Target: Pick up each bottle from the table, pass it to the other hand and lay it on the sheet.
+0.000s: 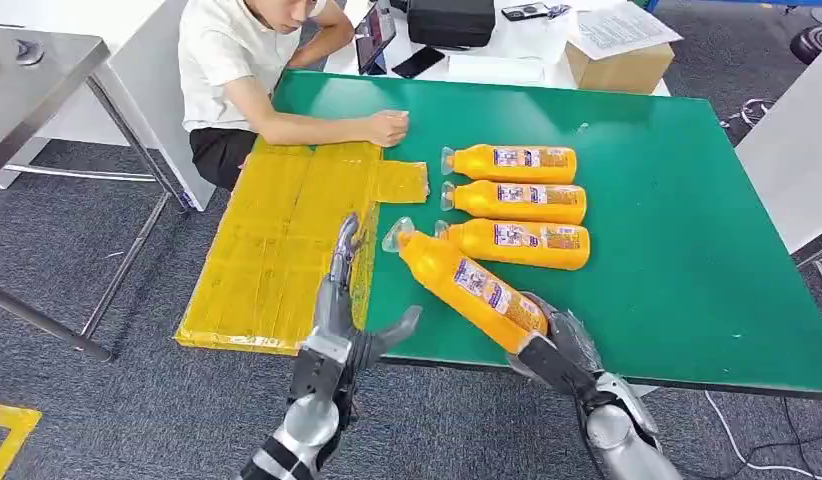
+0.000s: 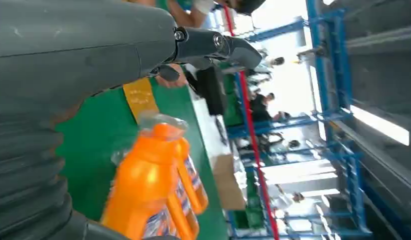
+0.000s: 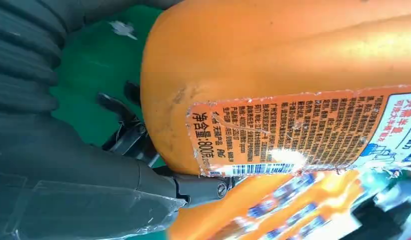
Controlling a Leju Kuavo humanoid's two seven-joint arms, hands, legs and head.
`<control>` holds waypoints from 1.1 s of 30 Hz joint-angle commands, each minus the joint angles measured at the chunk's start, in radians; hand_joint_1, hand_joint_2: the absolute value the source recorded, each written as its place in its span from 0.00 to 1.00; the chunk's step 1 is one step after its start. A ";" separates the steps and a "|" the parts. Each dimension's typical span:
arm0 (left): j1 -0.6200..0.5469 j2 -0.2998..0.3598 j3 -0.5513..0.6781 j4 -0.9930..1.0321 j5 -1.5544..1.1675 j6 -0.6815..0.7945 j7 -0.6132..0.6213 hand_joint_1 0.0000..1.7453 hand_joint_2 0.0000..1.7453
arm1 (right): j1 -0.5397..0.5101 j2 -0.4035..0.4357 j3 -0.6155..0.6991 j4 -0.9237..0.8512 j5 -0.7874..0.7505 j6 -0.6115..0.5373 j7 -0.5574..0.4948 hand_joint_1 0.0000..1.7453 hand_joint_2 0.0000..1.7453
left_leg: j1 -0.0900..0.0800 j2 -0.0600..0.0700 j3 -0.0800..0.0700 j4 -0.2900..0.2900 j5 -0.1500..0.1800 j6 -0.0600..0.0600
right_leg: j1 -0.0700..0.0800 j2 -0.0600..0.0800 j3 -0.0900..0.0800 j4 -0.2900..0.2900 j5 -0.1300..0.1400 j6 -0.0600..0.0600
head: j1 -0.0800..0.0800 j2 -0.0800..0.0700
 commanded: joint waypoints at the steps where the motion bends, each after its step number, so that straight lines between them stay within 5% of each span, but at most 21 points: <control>1: 0.229 0.145 -0.119 -0.339 -0.040 0.084 -0.054 0.00 1.00 | 0.146 0.096 -0.181 -0.144 -0.039 -0.036 -0.015 1.00 1.00 | 0.000 0.003 0.007 -0.001 -0.005 -0.002 | 0.000 0.003 0.006 -0.001 -0.003 -0.002 | 0.000 0.000; 9: 0.222 0.148 -0.114 -0.336 -0.034 0.080 -0.054 0.00 1.00 | 0.142 0.100 -0.180 -0.149 -0.040 -0.036 -0.015 1.00 1.00 | 0.000 0.002 0.005 -0.001 -0.004 -0.001 | 0.000 0.002 0.004 -0.001 -0.002 -0.002 | 0.001 0.000; 15: 0.279 0.173 -0.085 -0.556 -0.025 0.110 -0.054 0.00 1.00 | 0.147 0.129 -0.207 -0.173 -0.041 -0.060 -0.014 1.00 1.00 | 0.000 0.002 0.004 0.000 -0.003 -0.001 | 0.000 0.002 0.003 0.000 -0.002 -0.002 | 0.000 0.000; 20: 0.320 0.169 -0.006 -0.451 0.242 -0.084 -0.021 0.00 1.00 | 0.191 0.167 -0.228 -0.246 -0.064 -0.096 -0.048 1.00 1.00 | 0.000 0.004 0.011 -0.001 -0.006 -0.002 | 0.000 0.004 0.009 -0.001 -0.005 -0.003 | 0.000 0.000; 33: 0.165 0.140 -0.019 -0.100 0.484 -0.594 0.168 0.00 1.00 | 0.114 0.158 -0.059 -0.239 -0.097 -0.019 -0.198 1.00 1.00 | 0.000 0.003 0.007 -0.002 -0.003 -0.002 | 0.000 0.003 0.006 -0.002 -0.002 -0.003 | 0.000 0.000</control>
